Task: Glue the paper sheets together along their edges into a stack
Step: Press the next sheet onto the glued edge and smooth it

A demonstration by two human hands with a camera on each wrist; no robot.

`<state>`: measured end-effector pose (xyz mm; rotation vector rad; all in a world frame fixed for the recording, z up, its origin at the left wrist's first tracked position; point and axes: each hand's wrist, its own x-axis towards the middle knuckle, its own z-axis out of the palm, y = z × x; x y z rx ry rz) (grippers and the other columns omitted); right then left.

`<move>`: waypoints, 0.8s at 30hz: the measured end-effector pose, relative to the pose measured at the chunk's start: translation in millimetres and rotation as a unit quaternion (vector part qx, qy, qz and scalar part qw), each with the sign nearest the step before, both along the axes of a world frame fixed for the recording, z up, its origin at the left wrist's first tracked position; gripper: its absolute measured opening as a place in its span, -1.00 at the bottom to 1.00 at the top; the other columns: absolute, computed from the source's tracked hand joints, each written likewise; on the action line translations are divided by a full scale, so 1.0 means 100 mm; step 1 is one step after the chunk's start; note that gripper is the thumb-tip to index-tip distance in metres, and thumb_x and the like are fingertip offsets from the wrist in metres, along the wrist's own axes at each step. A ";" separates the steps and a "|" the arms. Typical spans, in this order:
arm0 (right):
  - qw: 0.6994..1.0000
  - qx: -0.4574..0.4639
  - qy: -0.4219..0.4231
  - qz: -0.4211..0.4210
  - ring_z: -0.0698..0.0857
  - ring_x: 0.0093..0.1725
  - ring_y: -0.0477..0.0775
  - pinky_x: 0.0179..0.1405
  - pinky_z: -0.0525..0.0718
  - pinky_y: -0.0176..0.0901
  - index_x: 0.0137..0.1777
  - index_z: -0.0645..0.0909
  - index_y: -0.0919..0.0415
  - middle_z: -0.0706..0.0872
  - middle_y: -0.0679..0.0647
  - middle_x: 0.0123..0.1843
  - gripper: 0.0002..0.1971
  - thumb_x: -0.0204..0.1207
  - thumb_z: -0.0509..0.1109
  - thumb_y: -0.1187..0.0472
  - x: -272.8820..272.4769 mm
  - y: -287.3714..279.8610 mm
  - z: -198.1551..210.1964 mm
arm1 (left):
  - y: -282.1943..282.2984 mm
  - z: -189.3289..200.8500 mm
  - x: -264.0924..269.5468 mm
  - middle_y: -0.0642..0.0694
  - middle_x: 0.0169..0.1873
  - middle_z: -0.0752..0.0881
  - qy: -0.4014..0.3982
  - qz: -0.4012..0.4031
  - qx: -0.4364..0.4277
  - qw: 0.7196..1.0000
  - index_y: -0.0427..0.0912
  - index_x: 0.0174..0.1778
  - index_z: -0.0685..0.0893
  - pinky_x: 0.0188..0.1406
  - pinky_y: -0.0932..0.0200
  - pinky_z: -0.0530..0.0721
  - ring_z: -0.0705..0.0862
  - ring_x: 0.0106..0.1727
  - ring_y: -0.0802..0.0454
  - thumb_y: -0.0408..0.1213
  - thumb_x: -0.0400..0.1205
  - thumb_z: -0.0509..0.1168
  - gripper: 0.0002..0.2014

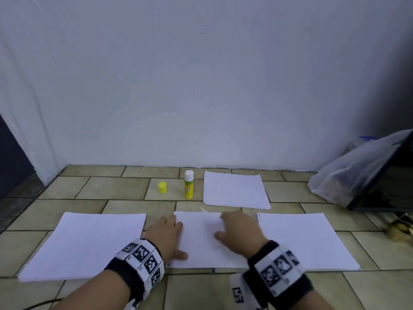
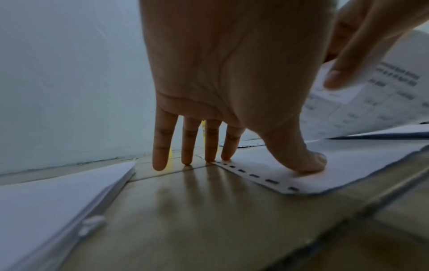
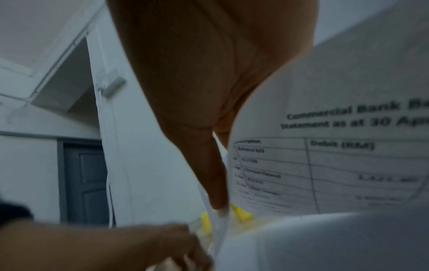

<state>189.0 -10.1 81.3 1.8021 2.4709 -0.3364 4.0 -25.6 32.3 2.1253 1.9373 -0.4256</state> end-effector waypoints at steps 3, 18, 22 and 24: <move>0.998 -0.045 0.015 0.028 0.62 0.24 0.17 0.15 0.58 -0.08 0.27 0.56 0.22 0.65 0.16 0.25 -0.65 0.60 0.29 0.02 -0.31 0.01 -0.20 | -0.01 -0.04 -0.01 -0.15 0.45 0.34 -0.006 0.001 0.001 1.000 -0.13 0.47 0.33 0.31 -0.04 0.50 0.35 0.44 -0.11 0.27 0.51 0.32 -0.25; 0.997 -0.057 0.011 0.059 0.54 0.31 0.13 0.25 0.52 -0.07 0.36 0.47 0.21 0.57 0.12 0.32 -0.53 0.56 0.32 -0.06 -0.38 -0.01 -0.54 | -0.03 0.01 -0.15 -0.04 0.54 0.23 -0.048 0.008 0.009 0.999 -0.10 0.58 0.29 0.37 0.03 0.52 0.35 0.50 0.00 0.13 0.51 0.41 -0.22; 0.996 -0.065 0.019 0.060 0.47 0.41 0.11 0.34 0.50 -0.03 0.46 0.41 0.21 0.51 0.11 0.41 -0.49 0.60 0.30 -0.04 -0.40 0.01 -0.54 | -0.05 0.01 -0.16 0.00 0.58 0.24 -0.055 0.003 0.005 0.998 -0.09 0.62 0.24 0.45 0.02 0.45 0.29 0.56 0.02 0.12 0.55 0.38 -0.22; 0.995 -0.072 0.025 0.058 0.44 0.44 0.11 0.38 0.49 -0.03 0.49 0.39 0.21 0.49 0.11 0.43 -0.48 0.61 0.29 -0.02 -0.41 0.04 -0.53 | -0.06 0.01 -0.16 0.00 0.58 0.24 -0.059 0.004 0.006 0.998 -0.09 0.62 0.22 0.46 0.04 0.44 0.28 0.56 0.03 0.12 0.55 0.37 -0.21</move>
